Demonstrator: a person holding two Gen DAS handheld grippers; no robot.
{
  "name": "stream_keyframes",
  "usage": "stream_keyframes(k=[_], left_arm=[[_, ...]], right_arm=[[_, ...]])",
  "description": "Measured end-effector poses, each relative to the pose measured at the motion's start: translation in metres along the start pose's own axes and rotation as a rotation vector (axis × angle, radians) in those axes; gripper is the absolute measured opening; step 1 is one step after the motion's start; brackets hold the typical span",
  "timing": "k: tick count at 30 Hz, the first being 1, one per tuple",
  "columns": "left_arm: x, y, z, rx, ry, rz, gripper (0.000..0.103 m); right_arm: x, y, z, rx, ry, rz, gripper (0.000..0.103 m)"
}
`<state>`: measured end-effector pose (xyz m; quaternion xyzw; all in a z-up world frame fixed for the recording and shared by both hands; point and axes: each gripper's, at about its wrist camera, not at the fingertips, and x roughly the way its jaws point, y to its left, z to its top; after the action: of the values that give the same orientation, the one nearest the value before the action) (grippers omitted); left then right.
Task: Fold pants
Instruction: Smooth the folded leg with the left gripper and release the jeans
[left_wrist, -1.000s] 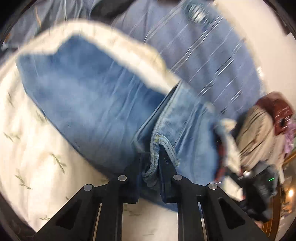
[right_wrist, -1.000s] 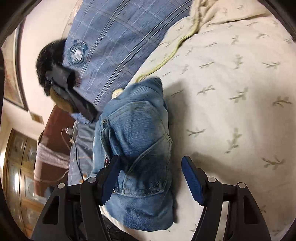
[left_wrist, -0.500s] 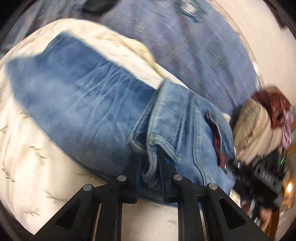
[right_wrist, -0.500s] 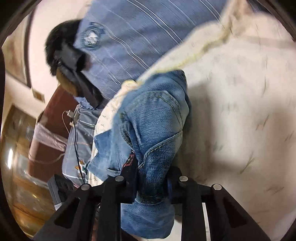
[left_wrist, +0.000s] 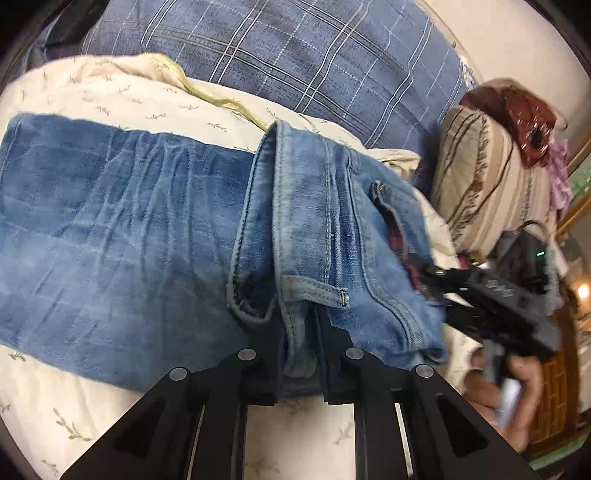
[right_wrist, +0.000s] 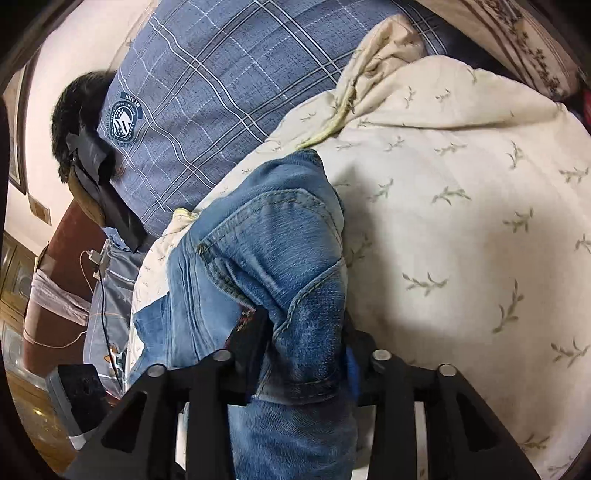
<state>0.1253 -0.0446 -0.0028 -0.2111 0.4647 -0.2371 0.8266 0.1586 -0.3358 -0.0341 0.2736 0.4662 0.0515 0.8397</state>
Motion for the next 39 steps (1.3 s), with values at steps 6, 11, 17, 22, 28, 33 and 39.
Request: stream_keyframes(k=[6, 11, 17, 22, 28, 33, 39], left_arm=[[-0.061, 0.025, 0.001, -0.005, -0.128, 0.033, 0.046], [-0.099, 0.06, 0.0, -0.069, -0.192, 0.084, 0.052], [-0.115, 0.098, -0.025, -0.216, -0.23, 0.061, 0.053], [-0.128, 0.115, -0.039, -0.325, -0.289, 0.06, 0.054], [-0.131, 0.128, -0.056, -0.419, -0.292, 0.092, 0.056], [-0.128, 0.154, -0.055, -0.555, -0.285, 0.07, 0.055], [-0.12, 0.154, -0.035, -0.576, -0.287, 0.08, 0.05]], right_arm=[[-0.03, 0.028, -0.015, -0.078, -0.21, -0.195, 0.075], [-0.06, 0.081, -0.057, -0.212, -0.358, -0.085, 0.074], [-0.007, 0.124, -0.085, -0.295, -0.163, 0.021, 0.068], [-0.004, 0.131, -0.094, -0.236, -0.155, 0.088, 0.067], [0.014, 0.138, -0.104, -0.274, -0.101, 0.082, 0.069], [0.027, 0.121, -0.102, -0.213, -0.046, 0.089, 0.065], [0.024, 0.125, -0.108, -0.249, -0.065, 0.071, 0.067]])
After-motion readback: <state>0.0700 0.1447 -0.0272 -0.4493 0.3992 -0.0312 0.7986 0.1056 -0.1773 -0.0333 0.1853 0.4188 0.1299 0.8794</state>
